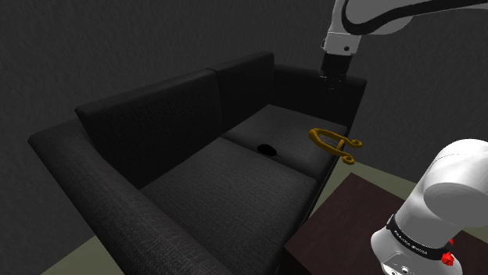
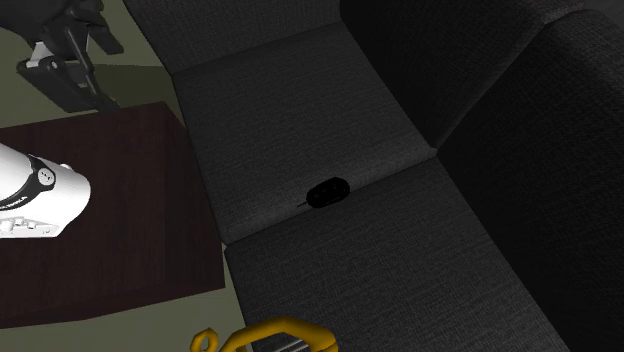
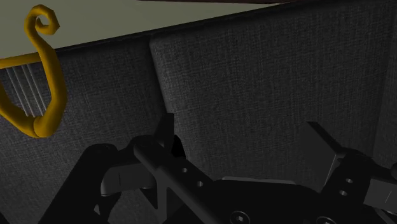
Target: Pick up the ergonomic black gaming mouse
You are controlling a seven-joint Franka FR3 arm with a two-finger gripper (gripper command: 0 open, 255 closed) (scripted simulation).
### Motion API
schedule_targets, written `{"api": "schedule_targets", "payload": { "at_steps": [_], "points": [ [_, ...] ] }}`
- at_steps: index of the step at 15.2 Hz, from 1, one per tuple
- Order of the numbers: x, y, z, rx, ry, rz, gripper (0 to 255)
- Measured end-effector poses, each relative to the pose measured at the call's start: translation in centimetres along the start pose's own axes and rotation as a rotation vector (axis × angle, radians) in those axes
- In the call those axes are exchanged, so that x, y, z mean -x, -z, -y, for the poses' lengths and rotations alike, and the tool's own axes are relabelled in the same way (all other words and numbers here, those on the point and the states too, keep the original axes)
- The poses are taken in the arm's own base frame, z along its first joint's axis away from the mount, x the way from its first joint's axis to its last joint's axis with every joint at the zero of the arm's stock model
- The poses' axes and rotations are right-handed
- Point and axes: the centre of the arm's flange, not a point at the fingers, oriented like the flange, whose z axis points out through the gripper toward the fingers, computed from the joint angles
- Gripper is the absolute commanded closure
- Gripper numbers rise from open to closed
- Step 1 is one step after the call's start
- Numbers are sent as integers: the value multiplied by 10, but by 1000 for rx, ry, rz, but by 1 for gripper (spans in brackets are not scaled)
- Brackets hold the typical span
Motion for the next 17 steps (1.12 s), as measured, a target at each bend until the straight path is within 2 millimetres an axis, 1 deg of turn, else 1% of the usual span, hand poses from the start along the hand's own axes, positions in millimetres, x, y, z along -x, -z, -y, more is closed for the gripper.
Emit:
{"api": "schedule_targets", "payload": {
  "at_steps": [3, 7, 8, 9, 12, 14, 17],
  "points": [
    [-28, -33, -11, -5, -1, 4, 0],
    [-58, -70, -26, -11, -2, 9, 0],
    [-69, -81, -26, -13, -3, 10, 0],
    [-74, -89, -29, -15, -3, 11, 0],
    [-102, -120, -40, -20, -4, 14, 0],
    [-115, -141, -46, -23, -5, 17, 0],
    [-144, -172, -58, -28, -6, 20, 0]
  ]
}}
